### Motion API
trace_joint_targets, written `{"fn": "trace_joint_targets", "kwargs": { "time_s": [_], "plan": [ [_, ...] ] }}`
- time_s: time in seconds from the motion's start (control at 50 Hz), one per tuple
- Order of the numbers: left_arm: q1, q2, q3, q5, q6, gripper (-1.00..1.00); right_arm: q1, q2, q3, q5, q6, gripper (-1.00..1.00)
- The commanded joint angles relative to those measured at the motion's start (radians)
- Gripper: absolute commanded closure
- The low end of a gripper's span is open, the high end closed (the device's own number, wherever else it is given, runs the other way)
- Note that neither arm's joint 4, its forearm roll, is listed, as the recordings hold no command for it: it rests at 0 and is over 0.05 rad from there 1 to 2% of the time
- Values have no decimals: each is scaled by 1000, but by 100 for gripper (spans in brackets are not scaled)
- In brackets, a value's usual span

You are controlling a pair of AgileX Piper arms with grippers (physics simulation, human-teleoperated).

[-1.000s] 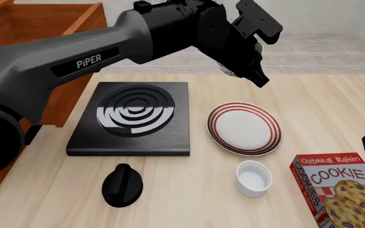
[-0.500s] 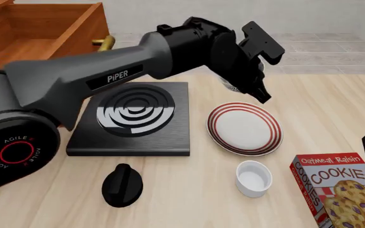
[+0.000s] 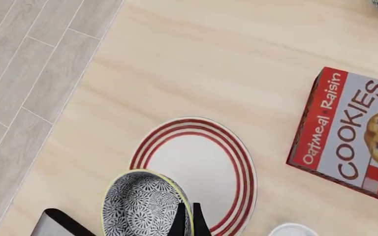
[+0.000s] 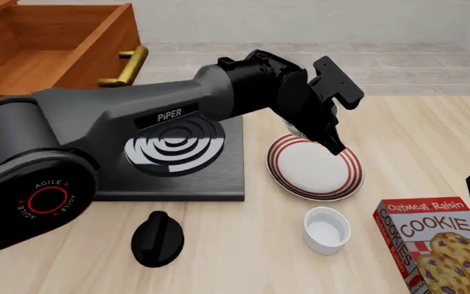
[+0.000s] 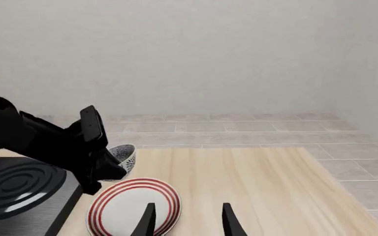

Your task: Pick the akita bowl in the top layer of the wooden cabinet and place it on the plate.

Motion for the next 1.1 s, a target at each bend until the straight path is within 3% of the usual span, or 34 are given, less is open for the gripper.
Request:
{"fn": "trace_joint_targets", "kwargs": {
  "time_s": [0.02, 1.1],
  "plan": [
    [-11, 18, -1, -10, -7, 100, -1, 0, 0, 1, 3, -100],
    [-25, 116, -29, -35, -103, 100, 3, 0, 1, 7, 6, -100]
  ]
}}
